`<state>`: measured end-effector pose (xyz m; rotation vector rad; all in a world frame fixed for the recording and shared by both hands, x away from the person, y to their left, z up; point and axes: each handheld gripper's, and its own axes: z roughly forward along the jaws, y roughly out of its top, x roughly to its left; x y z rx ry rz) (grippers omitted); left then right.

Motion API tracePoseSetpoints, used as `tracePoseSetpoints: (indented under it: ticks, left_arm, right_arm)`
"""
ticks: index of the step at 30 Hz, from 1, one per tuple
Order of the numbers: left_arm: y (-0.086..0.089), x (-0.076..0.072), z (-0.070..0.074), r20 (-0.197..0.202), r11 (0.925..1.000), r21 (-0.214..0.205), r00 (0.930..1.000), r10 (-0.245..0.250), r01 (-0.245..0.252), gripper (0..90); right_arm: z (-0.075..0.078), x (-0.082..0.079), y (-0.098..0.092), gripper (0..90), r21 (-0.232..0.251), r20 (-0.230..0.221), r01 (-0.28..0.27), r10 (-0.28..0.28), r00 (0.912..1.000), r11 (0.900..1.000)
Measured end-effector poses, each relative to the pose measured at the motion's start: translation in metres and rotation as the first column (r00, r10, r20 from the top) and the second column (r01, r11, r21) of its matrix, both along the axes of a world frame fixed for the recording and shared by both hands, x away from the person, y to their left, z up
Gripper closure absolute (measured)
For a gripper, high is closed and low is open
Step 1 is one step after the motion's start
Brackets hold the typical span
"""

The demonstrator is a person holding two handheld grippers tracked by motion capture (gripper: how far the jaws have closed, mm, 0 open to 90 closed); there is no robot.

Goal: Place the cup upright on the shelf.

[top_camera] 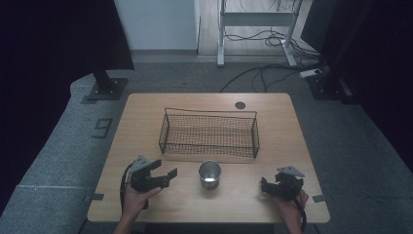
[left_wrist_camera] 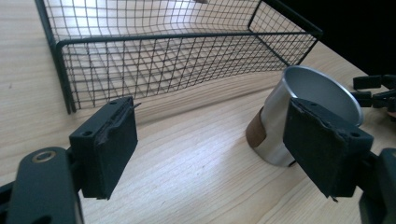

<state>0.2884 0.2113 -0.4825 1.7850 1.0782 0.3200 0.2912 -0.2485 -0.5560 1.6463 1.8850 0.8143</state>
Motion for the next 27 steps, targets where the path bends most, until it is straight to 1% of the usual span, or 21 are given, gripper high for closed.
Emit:
tracePoseSetpoints:
  ticks: [1,2,3,4,5,7,12,13,18,21,27]
  left_arm:
    - [0.0,0.0,0.0,0.0,1.0,0.0,1.0,0.0,0.0,18.0]
    - [-0.002,-0.001,0.002,0.014,0.9998,-0.004,0.9997,-0.021,0.021,17.9]
    - [-0.002,-0.001,0.002,0.014,0.9998,-0.004,0.9997,-0.021,0.021,17.4]
    - [-0.005,-0.002,0.005,0.024,0.9991,-0.009,0.9988,-0.042,0.042,17.3]
    - [-0.005,-0.002,0.005,0.024,0.9991,-0.009,0.9988,-0.042,0.042,17.2]
    - [-0.011,-0.002,0.007,0.041,0.9979,-0.012,0.9972,-0.063,0.064,17.0]
    - [-0.018,-0.002,0.011,0.05,0.9968,-0.009,0.9956,-0.079,0.08,17.3]
    - [-0.021,-0.002,0.013,0.056,0.9964,-0.005,0.9949,-0.084,0.085,17.5]
    - [-0.028,-0.001,0.014,0.05,0.9955,0.001,0.9942,-0.095,0.095,17.6]
    - [-0.032,0.002,0.014,0.028,0.9954,0.005,0.995,-0.096,0.096,17.5]
    - [-0.037,0.002,0.016,0.025,0.9944,0.001,0.994,-0.106,0.106,15.7]
  right_arm:
    - [0.0,0.0,0.0,2.9,0.0,0.0,0.0,0.0,1.0,1.0]
    - [0.0,0.0,0.0,2.9,0.0,0.0,0.0,0.0,1.0,1.0]
    - [0.0,0.0,0.0,3.0,0.0,0.0,0.001,-0.001,1.0,1.0]
    - [0.0,0.0,0.0,3.1,0.0,0.0,0.001,-0.001,1.0,1.0]
    - [0.0,0.0,0.0,3.1,0.0,0.0,0.001,-0.001,1.0,1.0]
    - [0.0,0.0,0.0,3.3,-0.001,0.002,0.001,-0.001,1.0,1.0]
    - [0.0,-0.001,0.0,3.5,-0.001,0.003,0.003,-0.003,1.0,1.0]
    - [0.0,-0.001,-0.001,3.7,0.0,0.003,0.004,-0.004,1.0,1.0]
    - [0.0,-0.001,-0.001,3.9,0.001,0.005,0.006,-0.006,1.0,1.0]
    - [0.0,-0.001,-0.001,4.0,0.001,0.003,0.008,-0.008,1.0,1.0]
    - [0.0,-0.001,-0.002,4.1,0.0,0.005,0.012,-0.012,0.9999,0.9999]
